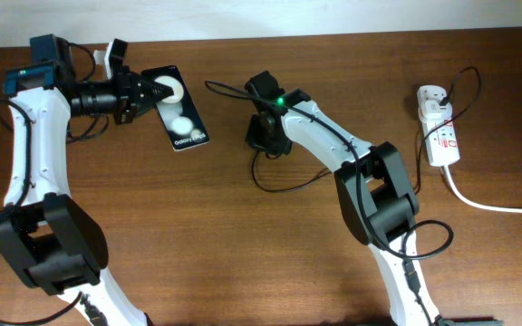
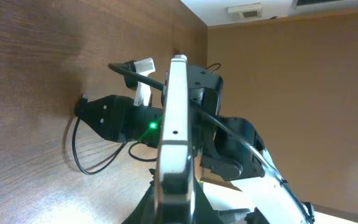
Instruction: Plug charger to phone and switch on socket
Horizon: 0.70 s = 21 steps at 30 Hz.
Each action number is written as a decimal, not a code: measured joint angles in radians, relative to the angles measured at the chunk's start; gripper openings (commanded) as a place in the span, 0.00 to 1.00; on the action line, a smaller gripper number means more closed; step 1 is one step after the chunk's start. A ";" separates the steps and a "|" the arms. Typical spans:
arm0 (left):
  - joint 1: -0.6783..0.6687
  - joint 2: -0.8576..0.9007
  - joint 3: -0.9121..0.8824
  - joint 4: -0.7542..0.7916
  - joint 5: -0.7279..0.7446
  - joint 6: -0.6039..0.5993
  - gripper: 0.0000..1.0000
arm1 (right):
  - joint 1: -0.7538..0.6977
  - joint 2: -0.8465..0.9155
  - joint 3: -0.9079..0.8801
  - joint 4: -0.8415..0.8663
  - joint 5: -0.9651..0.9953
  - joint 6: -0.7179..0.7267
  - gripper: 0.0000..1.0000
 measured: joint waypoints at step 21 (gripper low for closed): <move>0.000 0.000 0.000 0.000 -0.004 0.000 0.00 | -0.085 -0.290 0.010 -0.214 -0.563 -0.798 0.04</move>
